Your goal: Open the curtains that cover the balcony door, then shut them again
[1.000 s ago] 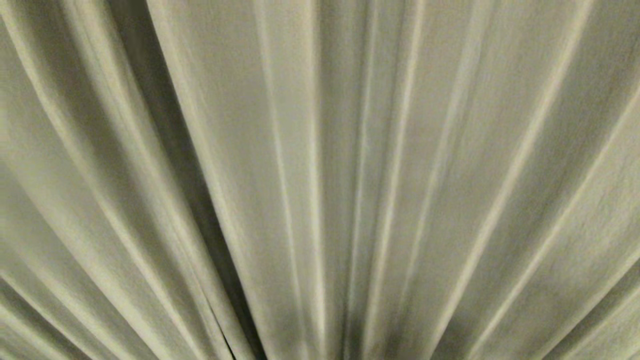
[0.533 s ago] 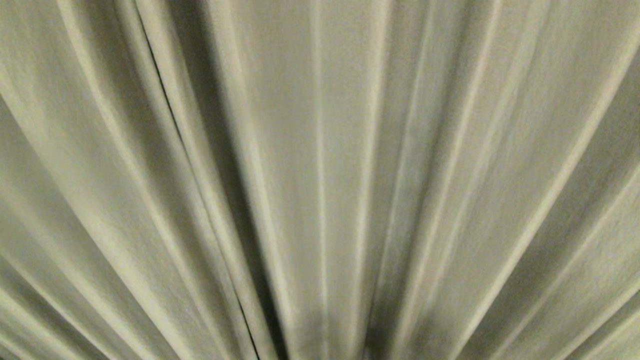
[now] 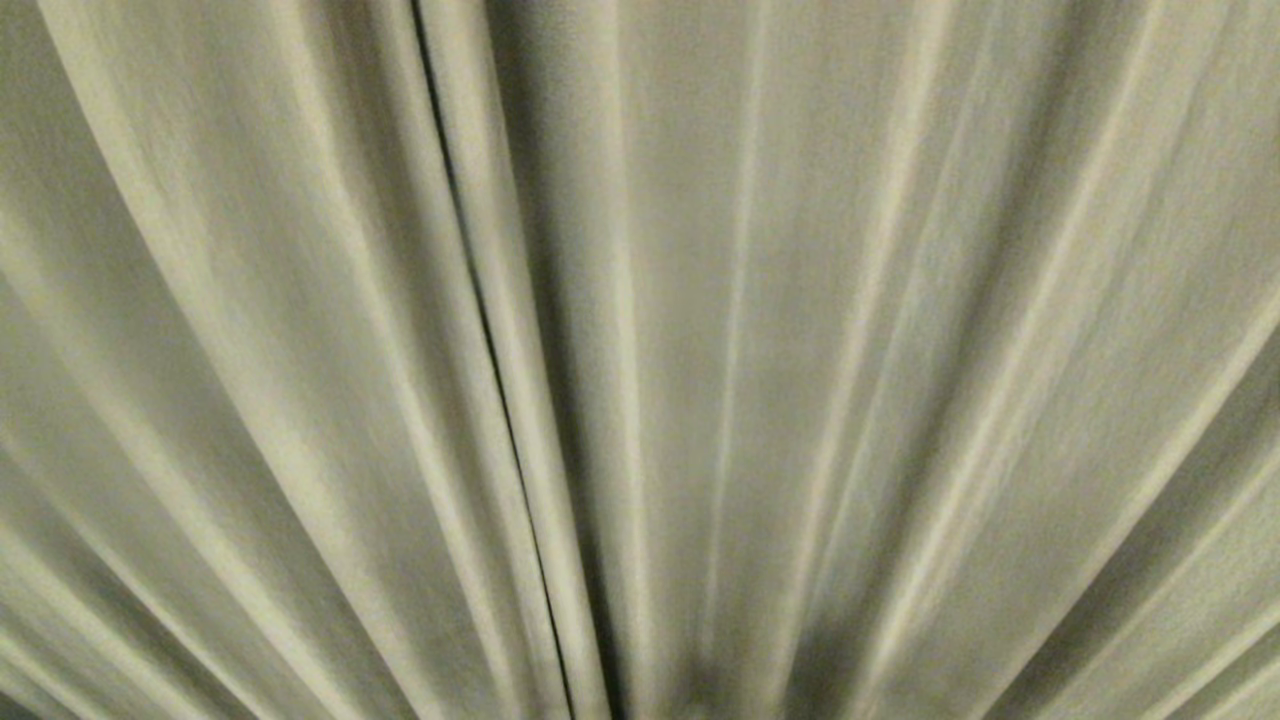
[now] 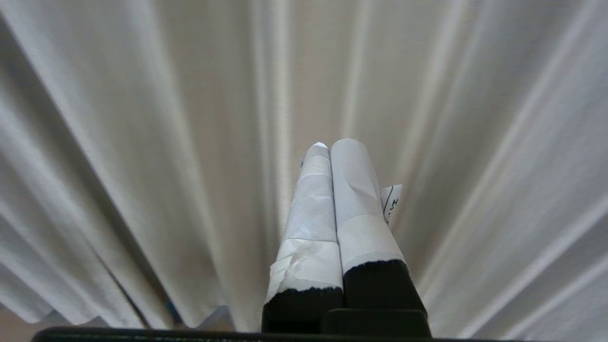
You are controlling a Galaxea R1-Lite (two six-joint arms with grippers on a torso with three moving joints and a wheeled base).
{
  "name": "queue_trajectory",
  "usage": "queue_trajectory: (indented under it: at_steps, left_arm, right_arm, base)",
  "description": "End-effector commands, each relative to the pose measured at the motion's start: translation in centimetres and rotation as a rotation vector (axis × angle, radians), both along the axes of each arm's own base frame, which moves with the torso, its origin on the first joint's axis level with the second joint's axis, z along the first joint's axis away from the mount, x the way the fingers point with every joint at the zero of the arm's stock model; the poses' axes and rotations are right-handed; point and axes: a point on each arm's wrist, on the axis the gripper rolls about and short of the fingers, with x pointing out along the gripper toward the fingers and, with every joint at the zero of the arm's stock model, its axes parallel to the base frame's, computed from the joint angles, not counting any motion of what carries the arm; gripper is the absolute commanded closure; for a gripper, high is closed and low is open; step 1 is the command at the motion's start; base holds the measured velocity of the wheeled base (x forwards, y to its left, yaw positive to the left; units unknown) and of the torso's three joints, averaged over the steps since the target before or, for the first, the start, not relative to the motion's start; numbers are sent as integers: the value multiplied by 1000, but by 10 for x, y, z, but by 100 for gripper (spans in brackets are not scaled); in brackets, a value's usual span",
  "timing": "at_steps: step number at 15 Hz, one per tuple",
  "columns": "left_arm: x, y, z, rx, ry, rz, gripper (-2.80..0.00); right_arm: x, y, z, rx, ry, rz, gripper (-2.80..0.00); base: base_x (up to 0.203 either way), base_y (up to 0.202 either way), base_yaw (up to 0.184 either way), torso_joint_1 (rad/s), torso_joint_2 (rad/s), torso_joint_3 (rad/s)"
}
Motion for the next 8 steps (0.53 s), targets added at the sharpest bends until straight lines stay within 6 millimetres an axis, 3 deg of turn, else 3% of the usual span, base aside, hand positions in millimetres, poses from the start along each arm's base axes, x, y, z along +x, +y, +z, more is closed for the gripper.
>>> queue_trajectory:
  at_steps: [1, 8]
  left_arm:
    - [0, 0, 0, 0, -1, 0, 0]
    - [0, 0, 0, 0, -1, 0, 0]
  right_arm:
    - [0, 0, 0, -1, 1, 0, 0]
    - [0, 0, 0, -1, 1, 0, 0]
  base:
    - [0, 184, -4, 0, -1, 2]
    - [0, 187, 0, 3, 1, 4]
